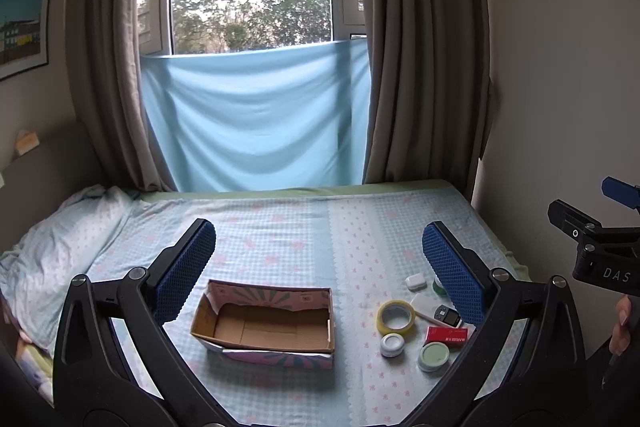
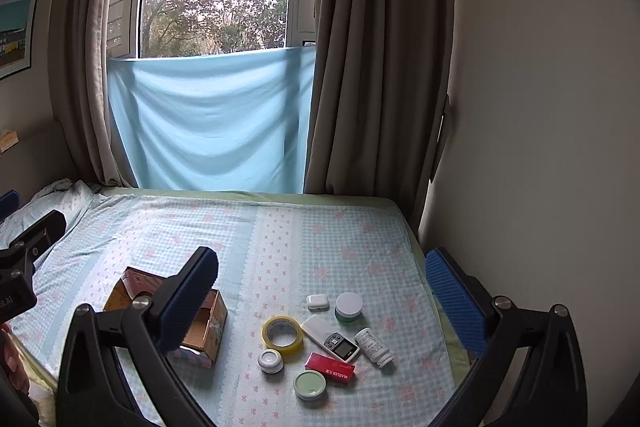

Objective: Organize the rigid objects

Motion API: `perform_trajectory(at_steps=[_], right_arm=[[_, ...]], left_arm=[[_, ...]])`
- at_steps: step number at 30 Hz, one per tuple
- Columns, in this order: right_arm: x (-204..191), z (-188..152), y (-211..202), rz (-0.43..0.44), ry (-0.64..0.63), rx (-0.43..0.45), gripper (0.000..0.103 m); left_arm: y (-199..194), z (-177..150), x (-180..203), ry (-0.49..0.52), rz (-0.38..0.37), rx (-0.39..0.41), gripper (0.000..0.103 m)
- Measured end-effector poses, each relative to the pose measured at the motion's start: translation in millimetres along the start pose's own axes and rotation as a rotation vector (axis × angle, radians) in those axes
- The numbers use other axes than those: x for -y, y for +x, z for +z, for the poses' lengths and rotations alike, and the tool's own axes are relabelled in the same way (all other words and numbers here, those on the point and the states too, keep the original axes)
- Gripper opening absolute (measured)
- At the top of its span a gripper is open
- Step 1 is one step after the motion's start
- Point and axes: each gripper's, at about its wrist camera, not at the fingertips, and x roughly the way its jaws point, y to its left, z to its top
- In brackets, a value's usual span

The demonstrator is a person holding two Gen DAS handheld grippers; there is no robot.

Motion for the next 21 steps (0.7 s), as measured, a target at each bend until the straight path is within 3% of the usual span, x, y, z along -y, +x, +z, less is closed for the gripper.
perform_trajectory(at_steps=[21], right_arm=[[-6.5, -2.0, -0.1, 0.001, 0.003, 0.002, 0.103]], left_arm=[[4.9, 0.6, 2.5, 0.009, -0.001, -0.012, 0.103]])
